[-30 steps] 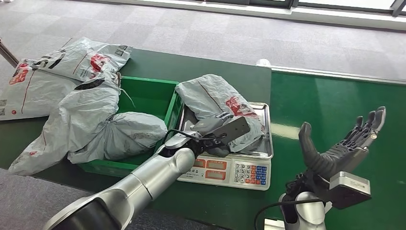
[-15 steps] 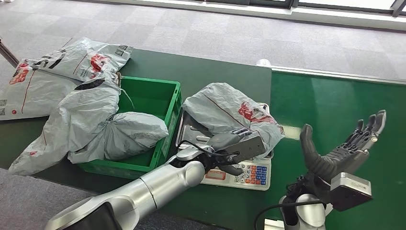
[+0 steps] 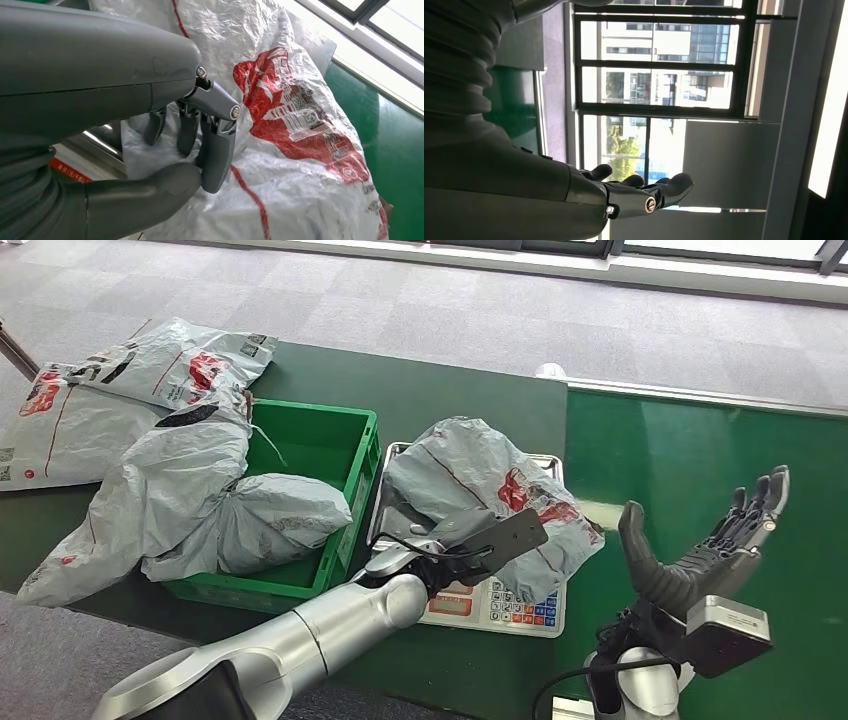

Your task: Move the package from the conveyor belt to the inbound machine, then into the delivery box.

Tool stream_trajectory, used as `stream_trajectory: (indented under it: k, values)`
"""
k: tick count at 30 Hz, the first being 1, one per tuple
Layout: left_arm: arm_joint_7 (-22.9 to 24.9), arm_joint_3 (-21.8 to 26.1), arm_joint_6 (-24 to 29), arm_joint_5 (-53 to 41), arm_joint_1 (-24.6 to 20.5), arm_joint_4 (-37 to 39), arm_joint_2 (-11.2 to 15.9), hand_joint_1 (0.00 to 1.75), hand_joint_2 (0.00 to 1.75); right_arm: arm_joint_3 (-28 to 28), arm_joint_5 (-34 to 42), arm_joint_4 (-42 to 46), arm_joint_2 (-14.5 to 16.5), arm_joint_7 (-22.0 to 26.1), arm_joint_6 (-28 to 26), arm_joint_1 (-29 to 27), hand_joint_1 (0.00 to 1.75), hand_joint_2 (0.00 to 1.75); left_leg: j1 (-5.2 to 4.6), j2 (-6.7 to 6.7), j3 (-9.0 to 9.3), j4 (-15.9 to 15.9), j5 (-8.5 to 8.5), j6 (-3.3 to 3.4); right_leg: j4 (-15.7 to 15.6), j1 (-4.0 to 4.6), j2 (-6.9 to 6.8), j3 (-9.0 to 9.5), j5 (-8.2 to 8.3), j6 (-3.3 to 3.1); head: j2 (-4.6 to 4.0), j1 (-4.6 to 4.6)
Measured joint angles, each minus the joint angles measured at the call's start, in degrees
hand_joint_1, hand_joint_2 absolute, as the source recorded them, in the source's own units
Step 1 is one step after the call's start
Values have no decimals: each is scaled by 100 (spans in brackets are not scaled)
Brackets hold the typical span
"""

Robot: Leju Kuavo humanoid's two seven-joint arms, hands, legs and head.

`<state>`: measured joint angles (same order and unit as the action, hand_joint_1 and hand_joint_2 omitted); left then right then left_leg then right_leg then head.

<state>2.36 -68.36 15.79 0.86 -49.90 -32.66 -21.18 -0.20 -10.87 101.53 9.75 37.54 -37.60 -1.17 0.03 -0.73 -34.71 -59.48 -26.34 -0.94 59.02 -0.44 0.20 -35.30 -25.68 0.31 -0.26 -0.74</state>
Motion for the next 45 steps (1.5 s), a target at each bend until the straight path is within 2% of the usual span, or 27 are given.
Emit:
stream_trajectory:
  k: [16,20,25,29,33,36,39,41,45]
  values:
    - [-79,-2,233,-62,-23,261,2,175,175,-1,-164,0,0,-139,150,1,0,175,0,0,0,0,0,0,1,0,0,0,0,0,0,0]
    - [-449,30,673,-26,-21,326,4,0,175,-13,-237,0,0,-172,225,-5,0,175,0,0,0,0,0,0,1,0,0,0,0,0,0,0]
    - [-1334,237,1572,94,-15,214,4,0,175,-34,-308,0,5,-198,279,-21,0,175,0,-1,0,0,1,0,2,0,-1,0,0,0,0,0]
    - [-1848,441,2156,144,-13,-43,4,0,175,-35,-320,-7,17,-215,287,-2,0,175,0,-2,-1,0,0,0,1,0,-1,1,0,0,0,0]
    - [-2003,591,2317,135,-12,-221,2,0,175,-35,-314,-44,17,-223,283,39,0,175,0,-2,-1,0,1,0,1,0,-2,2,1,1,0,0]
    - [-1951,628,2301,55,-15,-286,2,0,175,-35,-305,-89,17,-222,282,80,0,175,0,-2,0,0,2,1,1,0,-2,2,2,2,0,0]
    - [-1593,600,2047,-140,-32,-304,2,0,175,-35,-300,-139,17,-221,281,133,0,175,0,-2,0,0,3,2,1,0,-2,2,2,2,0,0]
    - [-1187,533,1630,-289,-60,-302,2,0,175,-35,-294,-173,17,-222,285,166,0,175,0,-2,0,0,4,3,1,0,-2,2,2,2,0,0]
    - [-206,201,105,-562,-126,-250,2,0,175,-35,-304,-228,16,-249,385,231,0,175,0,-2,0,0,4,3,1,-1,-1,2,2,3,0,0]
